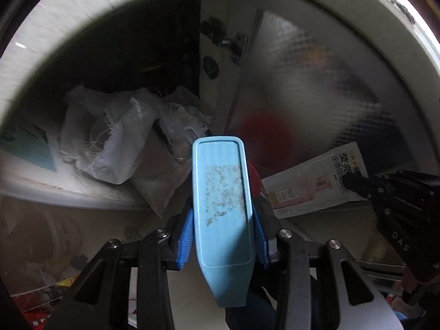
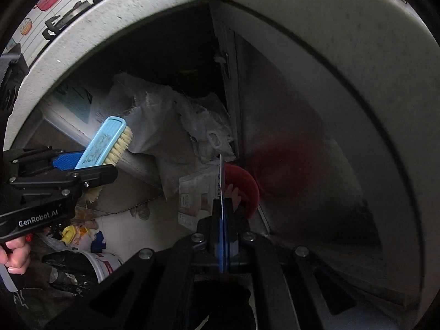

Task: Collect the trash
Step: 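Open the left tool dropping the brush while the right drops the sachet into the bin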

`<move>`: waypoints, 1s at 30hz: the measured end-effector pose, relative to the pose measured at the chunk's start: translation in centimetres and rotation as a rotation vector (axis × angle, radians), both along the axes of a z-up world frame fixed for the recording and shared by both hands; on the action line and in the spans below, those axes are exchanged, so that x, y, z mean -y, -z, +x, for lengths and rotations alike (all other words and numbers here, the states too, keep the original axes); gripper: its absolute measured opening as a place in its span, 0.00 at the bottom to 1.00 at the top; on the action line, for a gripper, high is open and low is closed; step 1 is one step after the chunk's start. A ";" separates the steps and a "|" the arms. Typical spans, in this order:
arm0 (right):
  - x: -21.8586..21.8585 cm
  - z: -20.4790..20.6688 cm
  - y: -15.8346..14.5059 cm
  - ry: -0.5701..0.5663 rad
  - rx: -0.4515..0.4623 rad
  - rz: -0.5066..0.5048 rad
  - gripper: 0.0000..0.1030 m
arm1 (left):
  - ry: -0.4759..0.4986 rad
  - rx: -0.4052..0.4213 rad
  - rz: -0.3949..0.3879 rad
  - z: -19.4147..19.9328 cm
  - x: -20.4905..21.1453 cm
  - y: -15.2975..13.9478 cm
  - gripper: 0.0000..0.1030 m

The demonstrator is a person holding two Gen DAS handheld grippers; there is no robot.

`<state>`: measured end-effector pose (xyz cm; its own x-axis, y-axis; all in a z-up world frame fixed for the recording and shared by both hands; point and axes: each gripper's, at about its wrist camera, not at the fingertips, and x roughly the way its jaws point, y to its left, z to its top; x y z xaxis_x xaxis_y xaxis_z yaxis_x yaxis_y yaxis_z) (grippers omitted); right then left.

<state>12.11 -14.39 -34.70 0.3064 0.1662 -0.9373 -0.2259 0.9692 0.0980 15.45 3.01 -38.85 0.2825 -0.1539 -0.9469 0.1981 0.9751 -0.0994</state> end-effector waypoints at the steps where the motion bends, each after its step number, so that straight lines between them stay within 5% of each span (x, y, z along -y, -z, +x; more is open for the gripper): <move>1: 0.0 0.2 1.0 0.006 0.000 -0.005 0.00 | 0.004 -0.003 0.001 0.5 0.3 1.2 0.35; 9: 0.5 1.5 7.0 -0.002 0.018 -0.059 0.00 | 0.094 -0.018 0.027 3.5 2.7 7.7 0.35; 16: 1.5 1.7 9.7 0.018 -0.022 -0.036 0.00 | 0.125 -0.026 0.029 5.2 4.0 10.5 0.35; 30: 2.1 1.8 9.6 0.014 -0.046 -0.033 0.00 | 0.091 -0.040 0.042 4.6 3.0 9.4 0.36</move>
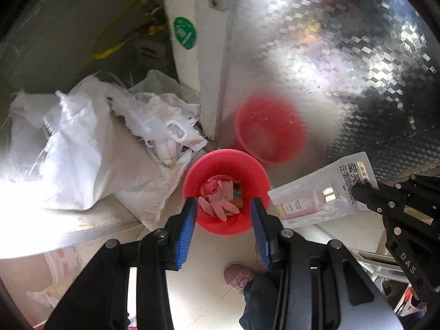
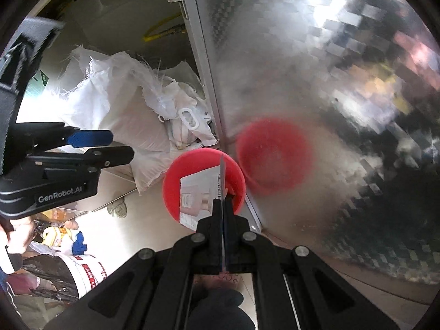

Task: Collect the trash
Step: 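Open the left tool dropping the brush while the right drops the sachet into the bin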

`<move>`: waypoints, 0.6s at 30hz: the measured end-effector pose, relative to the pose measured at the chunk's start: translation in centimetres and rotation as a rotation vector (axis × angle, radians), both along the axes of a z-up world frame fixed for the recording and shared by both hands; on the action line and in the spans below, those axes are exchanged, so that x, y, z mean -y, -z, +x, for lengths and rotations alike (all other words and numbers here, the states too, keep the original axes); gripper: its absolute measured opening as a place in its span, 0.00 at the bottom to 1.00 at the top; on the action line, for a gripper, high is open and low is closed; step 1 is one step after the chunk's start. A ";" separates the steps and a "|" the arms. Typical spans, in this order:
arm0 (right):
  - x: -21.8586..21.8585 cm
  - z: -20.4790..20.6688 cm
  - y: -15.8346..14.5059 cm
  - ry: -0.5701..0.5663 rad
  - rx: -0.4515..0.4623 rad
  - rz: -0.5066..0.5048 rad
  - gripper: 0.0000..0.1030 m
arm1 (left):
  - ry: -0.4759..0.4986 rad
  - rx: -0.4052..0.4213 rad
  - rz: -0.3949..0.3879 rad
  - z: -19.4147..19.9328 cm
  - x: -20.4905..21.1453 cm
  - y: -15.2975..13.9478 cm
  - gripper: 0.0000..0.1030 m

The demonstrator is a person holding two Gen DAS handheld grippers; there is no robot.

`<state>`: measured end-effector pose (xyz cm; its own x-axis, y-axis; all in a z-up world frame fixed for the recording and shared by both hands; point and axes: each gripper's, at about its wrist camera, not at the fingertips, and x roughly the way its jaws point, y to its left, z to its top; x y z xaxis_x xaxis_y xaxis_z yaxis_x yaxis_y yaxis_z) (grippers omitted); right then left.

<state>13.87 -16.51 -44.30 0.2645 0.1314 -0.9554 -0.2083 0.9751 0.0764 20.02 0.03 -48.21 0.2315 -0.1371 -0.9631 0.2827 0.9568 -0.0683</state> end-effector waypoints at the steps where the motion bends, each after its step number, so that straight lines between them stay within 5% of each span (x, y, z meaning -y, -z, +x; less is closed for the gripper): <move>1: -0.2 0.1 0.0 -0.009 -0.004 0.000 0.00 | -0.003 0.001 0.005 -0.2 -0.3 0.0 0.36; 12: -3.1 1.5 1.8 -0.102 0.006 0.009 0.00 | -0.079 0.005 0.043 -1.6 -4.7 0.8 0.36; 18: -4.9 2.2 2.7 -0.149 0.016 -0.006 0.00 | -0.098 0.016 0.055 -2.3 -6.5 1.5 0.51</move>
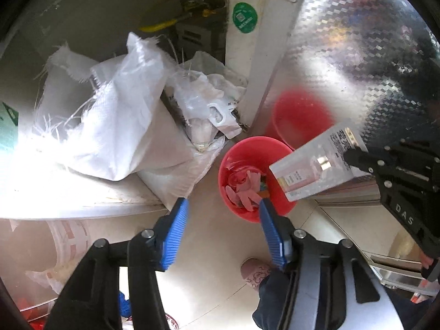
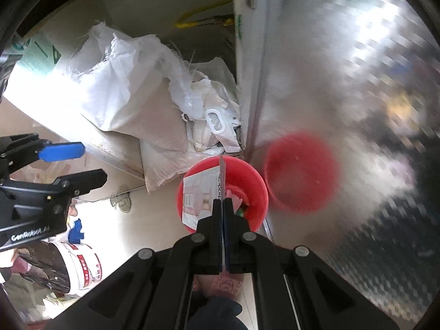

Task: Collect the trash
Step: 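Open the left tool dropping the brush while the right drops the sachet into the bin, then raise both tools back up to the counter toward the yeast packet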

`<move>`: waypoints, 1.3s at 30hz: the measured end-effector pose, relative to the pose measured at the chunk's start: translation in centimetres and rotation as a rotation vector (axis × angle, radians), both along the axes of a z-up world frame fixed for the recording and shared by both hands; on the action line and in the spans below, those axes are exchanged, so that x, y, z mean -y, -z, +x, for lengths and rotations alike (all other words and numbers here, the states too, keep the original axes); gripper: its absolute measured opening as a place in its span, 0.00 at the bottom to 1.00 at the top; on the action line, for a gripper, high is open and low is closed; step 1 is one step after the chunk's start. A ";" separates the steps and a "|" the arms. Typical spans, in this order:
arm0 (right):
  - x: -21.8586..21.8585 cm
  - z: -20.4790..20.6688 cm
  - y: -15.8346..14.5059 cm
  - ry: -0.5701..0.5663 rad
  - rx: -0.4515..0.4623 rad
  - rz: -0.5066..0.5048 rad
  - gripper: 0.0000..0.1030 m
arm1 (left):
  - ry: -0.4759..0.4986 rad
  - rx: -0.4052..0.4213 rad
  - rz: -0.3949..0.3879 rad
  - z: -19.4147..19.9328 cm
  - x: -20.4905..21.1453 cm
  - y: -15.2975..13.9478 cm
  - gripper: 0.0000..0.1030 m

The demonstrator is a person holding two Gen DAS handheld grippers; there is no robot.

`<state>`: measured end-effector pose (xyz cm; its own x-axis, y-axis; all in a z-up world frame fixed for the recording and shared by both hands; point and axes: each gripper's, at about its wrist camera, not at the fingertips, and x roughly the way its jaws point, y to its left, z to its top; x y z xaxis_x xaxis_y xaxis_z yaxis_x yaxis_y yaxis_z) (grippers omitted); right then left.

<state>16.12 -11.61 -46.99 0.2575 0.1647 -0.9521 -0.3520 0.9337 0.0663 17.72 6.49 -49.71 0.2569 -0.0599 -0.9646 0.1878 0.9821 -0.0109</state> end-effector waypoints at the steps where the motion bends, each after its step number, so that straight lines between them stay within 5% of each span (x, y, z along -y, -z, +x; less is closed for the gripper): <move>1: -0.3 0.1 0.1 -0.008 0.007 -0.001 0.00 | -0.007 0.001 -0.001 0.0 -0.3 0.1 0.55; 11: -1.6 0.5 1.9 -0.023 0.034 -0.077 0.05 | -0.037 0.011 -0.033 -0.8 -1.8 1.3 0.74; 12: -1.7 0.6 2.0 -0.029 0.036 -0.089 0.13 | -0.036 0.014 -0.027 -0.9 -1.9 1.3 0.74; 15: -1.9 0.1 1.2 -0.042 0.079 -0.109 0.73 | -0.034 0.018 -0.014 -1.4 -2.0 0.8 0.74; 16: -1.8 -0.1 0.7 -0.044 0.092 -0.099 0.76 | -0.033 0.022 -0.015 -1.6 -2.0 0.5 0.74; 24: -2.3 -1.5 -3.3 -0.071 0.070 -0.081 0.82 | -0.068 0.048 -0.038 -3.3 -3.0 -4.2 0.75; 28: -2.4 -2.7 -6.9 -0.066 0.091 -0.060 0.92 | -0.069 0.076 -0.038 -4.3 -3.2 -8.2 0.75; 39: -2.2 -4.8 -18.1 -0.032 0.144 -0.033 0.97 | -0.032 0.133 -0.028 -6.0 -3.0 -19.6 0.81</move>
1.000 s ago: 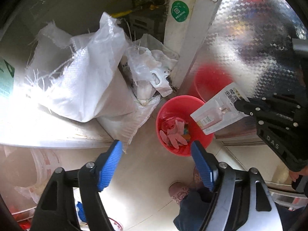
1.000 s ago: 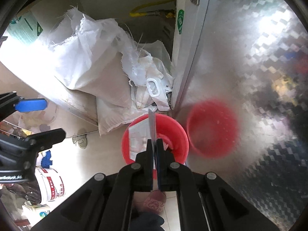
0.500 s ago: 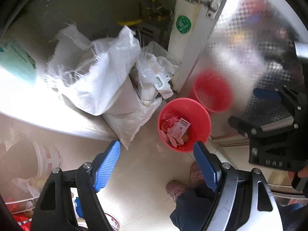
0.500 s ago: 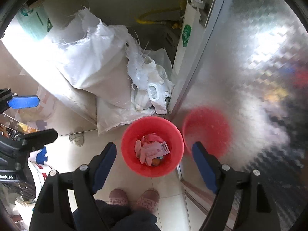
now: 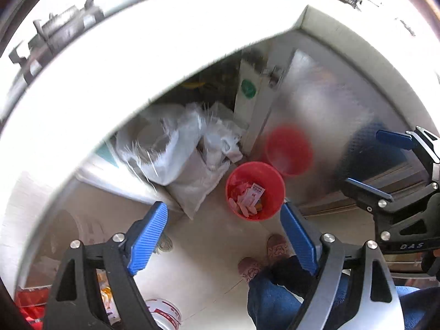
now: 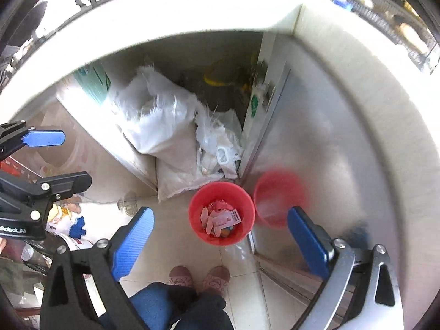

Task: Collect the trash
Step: 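Raise both tools back up to the counter toward the yeast packet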

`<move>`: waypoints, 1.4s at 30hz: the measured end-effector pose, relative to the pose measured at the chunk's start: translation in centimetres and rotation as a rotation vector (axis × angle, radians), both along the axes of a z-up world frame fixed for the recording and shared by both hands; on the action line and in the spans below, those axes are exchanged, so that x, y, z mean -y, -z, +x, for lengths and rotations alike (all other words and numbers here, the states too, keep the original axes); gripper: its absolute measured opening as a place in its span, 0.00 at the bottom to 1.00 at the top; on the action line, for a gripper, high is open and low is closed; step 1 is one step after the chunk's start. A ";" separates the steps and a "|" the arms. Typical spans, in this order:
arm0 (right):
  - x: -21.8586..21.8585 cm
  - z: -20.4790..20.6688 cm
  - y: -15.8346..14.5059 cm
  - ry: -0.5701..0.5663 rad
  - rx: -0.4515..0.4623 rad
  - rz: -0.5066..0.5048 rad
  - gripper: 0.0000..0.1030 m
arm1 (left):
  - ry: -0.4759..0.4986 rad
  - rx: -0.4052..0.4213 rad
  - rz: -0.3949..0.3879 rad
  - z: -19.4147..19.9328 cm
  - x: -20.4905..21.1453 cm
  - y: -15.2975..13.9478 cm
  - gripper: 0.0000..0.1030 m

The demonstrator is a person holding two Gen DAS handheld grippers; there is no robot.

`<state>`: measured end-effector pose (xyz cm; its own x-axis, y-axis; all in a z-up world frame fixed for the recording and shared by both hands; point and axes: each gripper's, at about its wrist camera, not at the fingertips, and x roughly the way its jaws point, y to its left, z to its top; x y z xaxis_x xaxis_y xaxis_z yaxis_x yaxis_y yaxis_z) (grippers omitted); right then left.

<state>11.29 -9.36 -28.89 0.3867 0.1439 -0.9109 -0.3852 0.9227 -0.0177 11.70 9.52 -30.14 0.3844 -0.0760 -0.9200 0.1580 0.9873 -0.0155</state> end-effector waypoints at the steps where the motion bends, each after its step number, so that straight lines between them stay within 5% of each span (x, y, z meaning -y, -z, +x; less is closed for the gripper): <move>1: 0.2 -0.1 -0.9 0.005 0.006 0.015 0.98 | 0.002 0.009 0.009 -0.1 0.0 -0.9 0.82; 20: 2.5 1.7 -12.9 0.106 0.152 0.072 0.99 | 0.065 0.139 -0.018 3.8 1.6 -13.2 1.00; 42: 9.3 15.6 -16.9 0.123 0.193 0.088 0.99 | 0.180 0.175 0.002 21.3 7.7 -17.2 1.00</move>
<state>26.87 -18.63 -12.01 0.5716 0.1605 -0.8046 -0.2670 0.9637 0.0025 32.95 1.83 -12.99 0.5180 -0.1560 -0.8410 0.3312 0.9431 0.0290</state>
